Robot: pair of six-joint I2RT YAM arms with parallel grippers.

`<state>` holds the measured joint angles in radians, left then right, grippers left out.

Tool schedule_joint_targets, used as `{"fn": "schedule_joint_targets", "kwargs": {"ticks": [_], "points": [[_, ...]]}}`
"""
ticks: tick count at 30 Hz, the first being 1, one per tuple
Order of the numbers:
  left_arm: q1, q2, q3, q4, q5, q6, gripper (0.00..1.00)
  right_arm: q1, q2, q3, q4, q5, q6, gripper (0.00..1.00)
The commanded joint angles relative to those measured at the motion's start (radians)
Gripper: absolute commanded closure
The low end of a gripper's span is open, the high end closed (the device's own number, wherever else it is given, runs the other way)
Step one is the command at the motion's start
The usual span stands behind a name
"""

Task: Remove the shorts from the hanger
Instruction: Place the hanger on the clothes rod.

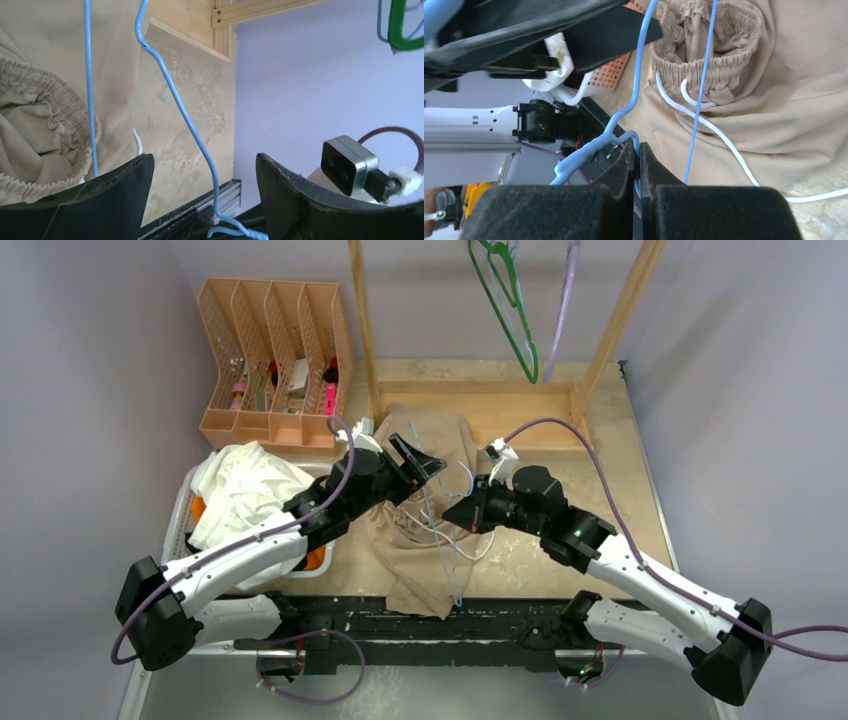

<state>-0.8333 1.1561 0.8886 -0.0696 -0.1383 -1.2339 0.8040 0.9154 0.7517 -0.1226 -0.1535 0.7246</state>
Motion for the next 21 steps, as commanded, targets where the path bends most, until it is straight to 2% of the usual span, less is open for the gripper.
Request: {"fn": "schedule_joint_targets", "kwargs": {"ticks": [1, 4, 6, 11, 12, 15, 17, 21], "points": [[0.000, -0.018, -0.071, 0.169, -0.086, -0.258, 0.30, 0.001, 0.010, 0.028, 0.097, -0.091, -0.040, 1.00], [0.000, -0.009, -0.075, 0.156, -0.089, -0.300, 0.40, 0.001, 0.013, 0.020, 0.107, -0.093, -0.040, 1.00], [0.000, -0.006, -0.069, 0.135, -0.094, -0.312, 0.52, 0.000, 0.017, 0.016, 0.112, -0.096, -0.040, 1.00], [0.000, -0.031, -0.084, 0.101, -0.146, -0.346, 0.94, 0.000, 0.031, 0.012, 0.117, -0.107, -0.044, 1.00], [0.000, -0.036, -0.084, 0.080, -0.159, -0.359, 1.00, 0.001, 0.033, 0.011, 0.119, -0.111, -0.044, 1.00], [0.001, -0.046, -0.091, 0.054, -0.180, -0.377, 1.00, 0.000, 0.031, 0.014, 0.107, -0.108, -0.044, 0.99], [0.000, -0.049, -0.097, 0.038, -0.186, -0.407, 1.00, 0.000, 0.026, 0.016, 0.093, -0.102, -0.042, 0.89], [0.000, -0.069, -0.104, 0.003, -0.224, -0.532, 1.00, 0.001, -0.022, -0.003, 0.073, -0.083, -0.024, 0.52]]}}
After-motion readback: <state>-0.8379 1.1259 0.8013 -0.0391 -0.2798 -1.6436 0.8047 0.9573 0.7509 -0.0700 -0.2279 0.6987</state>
